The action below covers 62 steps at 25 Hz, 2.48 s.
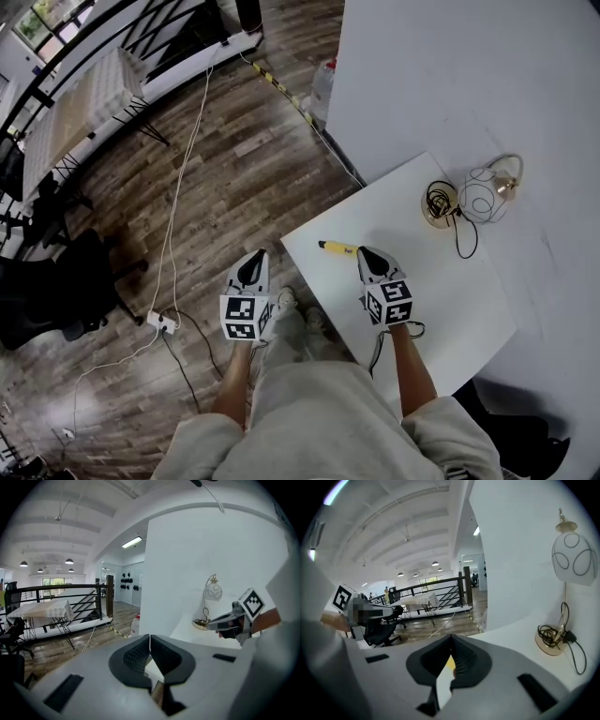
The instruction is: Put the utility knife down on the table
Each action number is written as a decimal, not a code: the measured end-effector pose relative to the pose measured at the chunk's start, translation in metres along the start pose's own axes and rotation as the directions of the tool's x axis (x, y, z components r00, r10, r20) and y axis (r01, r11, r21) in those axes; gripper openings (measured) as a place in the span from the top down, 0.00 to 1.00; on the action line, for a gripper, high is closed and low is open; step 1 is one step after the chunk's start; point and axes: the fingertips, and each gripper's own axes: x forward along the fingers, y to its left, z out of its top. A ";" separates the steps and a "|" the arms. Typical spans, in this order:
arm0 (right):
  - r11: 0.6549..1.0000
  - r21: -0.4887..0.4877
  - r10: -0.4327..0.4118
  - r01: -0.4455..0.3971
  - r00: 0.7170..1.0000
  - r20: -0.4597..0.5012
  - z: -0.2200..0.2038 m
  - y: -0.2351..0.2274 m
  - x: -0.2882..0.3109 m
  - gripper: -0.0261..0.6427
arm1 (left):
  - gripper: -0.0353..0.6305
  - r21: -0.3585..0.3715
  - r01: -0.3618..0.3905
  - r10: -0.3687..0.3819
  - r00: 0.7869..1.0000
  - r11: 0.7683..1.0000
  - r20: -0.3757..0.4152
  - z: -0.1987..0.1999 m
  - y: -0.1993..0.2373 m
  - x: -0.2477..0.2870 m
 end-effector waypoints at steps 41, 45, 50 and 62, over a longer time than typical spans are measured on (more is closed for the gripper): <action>0.987 -0.105 -0.075 0.118 0.936 0.344 0.137 0.021 -0.078 0.97 | 0.93 0.105 -0.041 0.012 0.966 0.994 0.257 0.128 0.000 -0.054; 0.987 -0.114 -0.068 0.112 0.939 0.337 0.134 0.024 -0.079 0.97 | 0.93 0.104 -0.044 0.015 0.965 0.994 0.261 0.129 -0.002 -0.057; 0.988 -0.116 -0.061 0.104 0.942 0.331 0.131 0.023 -0.078 0.97 | 0.93 0.101 -0.044 0.016 0.964 0.994 0.265 0.128 -0.005 -0.056; 0.987 -0.119 -0.062 0.105 0.945 0.322 0.130 0.026 -0.075 0.97 | 0.93 0.104 -0.044 0.016 0.965 0.994 0.260 0.129 -0.002 -0.058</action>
